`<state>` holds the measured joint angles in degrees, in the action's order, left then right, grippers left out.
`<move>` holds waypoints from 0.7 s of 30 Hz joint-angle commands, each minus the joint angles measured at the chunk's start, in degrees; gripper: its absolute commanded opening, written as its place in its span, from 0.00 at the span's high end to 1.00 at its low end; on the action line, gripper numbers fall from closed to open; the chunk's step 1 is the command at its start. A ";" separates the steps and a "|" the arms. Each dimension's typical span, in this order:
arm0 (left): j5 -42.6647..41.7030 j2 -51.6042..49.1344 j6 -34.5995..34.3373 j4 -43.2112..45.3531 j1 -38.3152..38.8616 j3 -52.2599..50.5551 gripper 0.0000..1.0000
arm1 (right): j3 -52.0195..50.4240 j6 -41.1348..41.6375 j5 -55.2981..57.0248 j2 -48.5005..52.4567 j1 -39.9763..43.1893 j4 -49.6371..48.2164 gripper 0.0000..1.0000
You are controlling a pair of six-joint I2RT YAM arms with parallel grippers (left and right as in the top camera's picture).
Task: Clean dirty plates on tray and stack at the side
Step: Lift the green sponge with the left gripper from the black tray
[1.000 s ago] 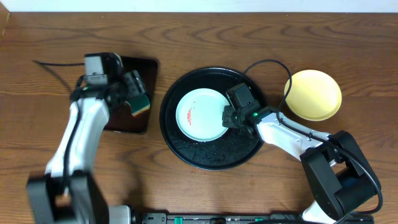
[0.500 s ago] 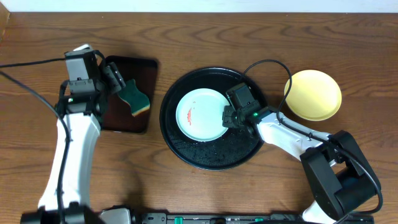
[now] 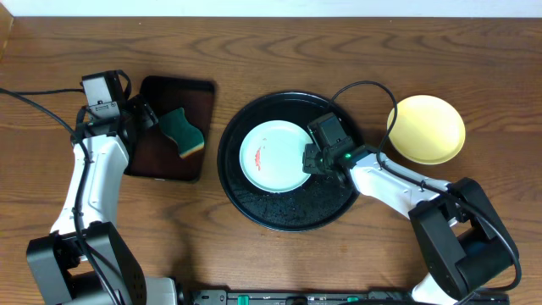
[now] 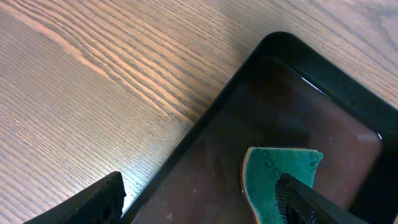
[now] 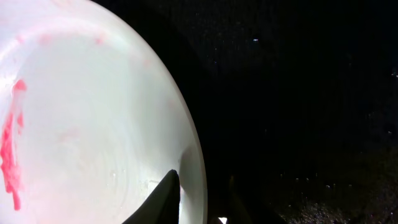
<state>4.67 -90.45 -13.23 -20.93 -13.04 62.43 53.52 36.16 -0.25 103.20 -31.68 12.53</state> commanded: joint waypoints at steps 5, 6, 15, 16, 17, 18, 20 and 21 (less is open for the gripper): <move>0.24 -2.97 0.79 -0.28 -0.17 0.42 0.22 | 0.26 -0.68 1.73 1.01 0.63 0.33 0.75; 0.26 -3.56 0.87 -0.63 -0.17 0.42 0.23 | 0.26 -0.68 1.75 1.01 0.63 0.31 0.75; -7.76 -7.23 4.68 -0.02 -0.17 0.42 0.23 | 0.26 -0.68 1.73 1.01 0.63 0.09 0.74; -9.20 -7.56 4.68 0.04 -0.17 0.42 0.23 | 0.26 -0.66 1.73 1.01 0.63 0.07 0.73; -10.29 -7.93 4.66 0.09 -0.15 0.42 0.23 | 0.26 -0.68 1.73 1.01 0.63 0.02 0.73; -11.28 -8.28 4.63 0.22 -0.11 0.42 0.26 | 0.26 -0.68 1.73 1.01 0.63 -0.09 0.73; -12.15 -8.92 4.42 0.46 0.13 0.42 0.27 | 0.26 -0.66 1.73 1.01 0.61 -0.13 0.73; -12.20 -9.25 4.37 0.57 0.35 0.42 0.27 | 0.26 -0.66 1.73 1.01 0.61 -0.13 0.73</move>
<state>-4.49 -98.32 -9.78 -20.51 -13.02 62.43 53.54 36.16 -0.54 103.20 -31.68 12.29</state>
